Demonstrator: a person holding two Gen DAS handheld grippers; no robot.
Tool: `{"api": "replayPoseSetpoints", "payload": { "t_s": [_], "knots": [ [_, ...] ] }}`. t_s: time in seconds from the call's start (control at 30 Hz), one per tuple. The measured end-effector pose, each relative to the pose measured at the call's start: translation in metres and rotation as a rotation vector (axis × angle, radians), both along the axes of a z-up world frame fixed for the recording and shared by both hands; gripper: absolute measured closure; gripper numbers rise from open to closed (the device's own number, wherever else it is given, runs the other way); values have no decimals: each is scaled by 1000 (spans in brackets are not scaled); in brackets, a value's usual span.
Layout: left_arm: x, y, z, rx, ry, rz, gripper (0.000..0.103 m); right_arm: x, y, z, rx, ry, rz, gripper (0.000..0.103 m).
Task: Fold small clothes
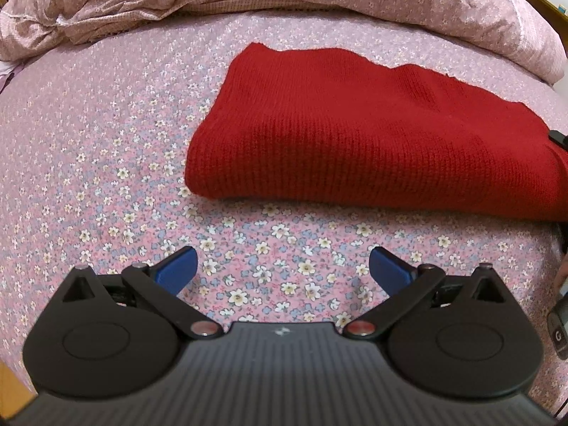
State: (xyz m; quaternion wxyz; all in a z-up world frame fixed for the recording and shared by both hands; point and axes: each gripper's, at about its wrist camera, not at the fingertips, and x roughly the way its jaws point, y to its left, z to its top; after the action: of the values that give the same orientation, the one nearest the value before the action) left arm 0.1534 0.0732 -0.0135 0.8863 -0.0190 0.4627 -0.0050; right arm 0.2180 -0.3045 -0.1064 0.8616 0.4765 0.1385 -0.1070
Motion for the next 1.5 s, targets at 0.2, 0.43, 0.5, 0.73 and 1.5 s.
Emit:
{"api": "replayPoseSetpoints", "payload": {
  "t_s": [0.2, 0.43, 0.5, 0.73, 1.5],
  "knots": [
    [5, -3, 14, 8, -48, -8, 0, 3, -17, -9, 46, 4, 7, 68],
    [17, -14, 32, 19, -88, -26, 0, -8, -41, -7, 168, -69, 41, 76],
    [19, -18, 36, 20, -96, -41, 0, -11, -47, -4, 180, -74, 23, 76],
    [30, -21, 34, 35, -100, -59, 0, -19, -80, 6, 86, 19, 110, 70],
    [73, -52, 8, 64, -81, -45, 0, -7, -73, 10, -66, 82, 42, 40]
  ]
}}
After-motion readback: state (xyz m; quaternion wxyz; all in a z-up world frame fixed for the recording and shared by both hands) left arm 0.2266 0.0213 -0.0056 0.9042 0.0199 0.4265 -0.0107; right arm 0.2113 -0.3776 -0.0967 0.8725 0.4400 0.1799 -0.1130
